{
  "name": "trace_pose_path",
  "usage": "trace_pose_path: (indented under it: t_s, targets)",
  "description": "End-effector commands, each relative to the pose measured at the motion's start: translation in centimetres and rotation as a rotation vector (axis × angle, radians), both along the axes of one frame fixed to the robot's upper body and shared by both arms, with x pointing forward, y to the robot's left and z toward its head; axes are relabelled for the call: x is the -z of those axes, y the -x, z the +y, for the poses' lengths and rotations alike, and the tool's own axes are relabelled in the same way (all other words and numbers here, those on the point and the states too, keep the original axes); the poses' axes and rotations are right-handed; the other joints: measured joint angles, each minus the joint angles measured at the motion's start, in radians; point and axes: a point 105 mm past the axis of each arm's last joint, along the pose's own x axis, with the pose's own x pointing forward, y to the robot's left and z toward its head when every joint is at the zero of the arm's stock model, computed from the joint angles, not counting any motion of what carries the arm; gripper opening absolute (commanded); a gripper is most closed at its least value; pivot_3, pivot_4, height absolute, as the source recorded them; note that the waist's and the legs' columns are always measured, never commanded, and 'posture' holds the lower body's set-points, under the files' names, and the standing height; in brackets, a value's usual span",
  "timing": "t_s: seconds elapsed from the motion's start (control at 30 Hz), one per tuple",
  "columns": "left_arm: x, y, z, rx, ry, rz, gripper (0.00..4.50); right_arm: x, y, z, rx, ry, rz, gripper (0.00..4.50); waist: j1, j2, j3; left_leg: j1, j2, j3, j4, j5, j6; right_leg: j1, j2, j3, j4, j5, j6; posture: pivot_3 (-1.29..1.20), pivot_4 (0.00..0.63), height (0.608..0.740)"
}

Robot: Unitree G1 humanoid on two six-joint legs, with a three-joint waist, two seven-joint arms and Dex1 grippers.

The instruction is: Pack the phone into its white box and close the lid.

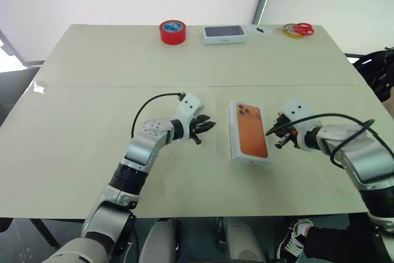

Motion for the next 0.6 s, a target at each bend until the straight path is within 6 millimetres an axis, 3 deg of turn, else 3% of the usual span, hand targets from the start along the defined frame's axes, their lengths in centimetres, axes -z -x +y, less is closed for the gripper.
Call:
trace_pose_path:
  t_s: [0.03, 0.33, 0.47, 0.6]
  targets:
    - [-1.3, 0.2, -0.7, 0.026, 0.016, -0.051, 1.38, -2.2, -0.2, 1.4, -0.059, -0.033, -0.069, 0.03, 0.000, 0.000, 0.000, 0.000, 0.000, 0.000, 0.000, 0.000, 0.000, 0.000, 0.000, 0.000, 0.000, 0.000, 0.000, 0.00, 0.150, 0.736]
    - [-1.1, 0.2, -0.6, 0.020, 0.011, -0.050, 1.38, -3.0, 0.4, 2.4, -0.107, -0.053, -0.079, 0.03, -0.001, 0.000, 0.000, 0.000, 0.000, 0.000, 0.000, 0.000, 0.000, 0.000, 0.000, 0.000, 0.000, 0.000, 0.000, 0.00, 0.150, 0.736]
    - [-1.5, -0.2, -0.6, 0.006, 0.021, -0.061, 1.38, -3.1, 0.1, 1.4, -0.069, -0.013, -0.094, 0.03, 0.000, 0.000, 0.000, 0.000, 0.000, 0.000, 0.000, 0.000, 0.000, 0.000, 0.000, 0.000, 0.000, 0.000, 0.000, 0.00, 0.150, 0.736]
    - [-3.1, -1.2, -1.3, -0.036, 0.084, -0.077, 1.38, -4.9, 0.2, 0.1, -0.068, -0.003, -0.143, 0.03, 0.004, 0.000, 0.000, 0.000, 0.000, 0.000, 0.000, 0.000, 0.000, 0.000, 0.000, 0.000, 0.000, 0.000, 0.000, 0.00, 0.150, 0.736]
